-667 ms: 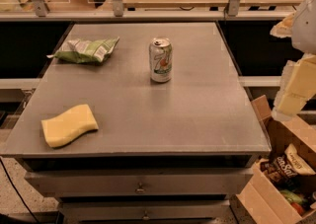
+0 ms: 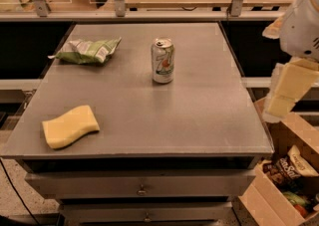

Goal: Move sponge near green jalapeno chip bag

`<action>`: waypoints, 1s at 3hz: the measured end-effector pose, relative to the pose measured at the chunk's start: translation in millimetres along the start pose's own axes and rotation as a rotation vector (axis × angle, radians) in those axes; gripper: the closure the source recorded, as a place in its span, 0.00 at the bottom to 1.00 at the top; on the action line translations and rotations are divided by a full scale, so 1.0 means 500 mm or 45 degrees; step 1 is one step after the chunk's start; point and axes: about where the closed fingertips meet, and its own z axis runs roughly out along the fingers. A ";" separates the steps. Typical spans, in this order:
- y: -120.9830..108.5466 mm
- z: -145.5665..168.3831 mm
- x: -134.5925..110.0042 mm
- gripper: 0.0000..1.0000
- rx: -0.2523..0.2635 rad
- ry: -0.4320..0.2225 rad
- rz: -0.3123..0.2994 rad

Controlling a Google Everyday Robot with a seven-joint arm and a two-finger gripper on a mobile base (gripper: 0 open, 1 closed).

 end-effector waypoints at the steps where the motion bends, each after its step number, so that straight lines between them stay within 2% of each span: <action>1: -0.001 0.050 -0.082 0.00 0.016 0.053 -0.089; 2: 0.003 0.116 -0.187 0.00 -0.002 0.081 -0.215; 3: 0.022 0.167 -0.302 0.00 -0.026 0.050 -0.349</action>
Offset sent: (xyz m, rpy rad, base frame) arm 0.0601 0.1711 -0.0691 -0.1709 0.0176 0.2697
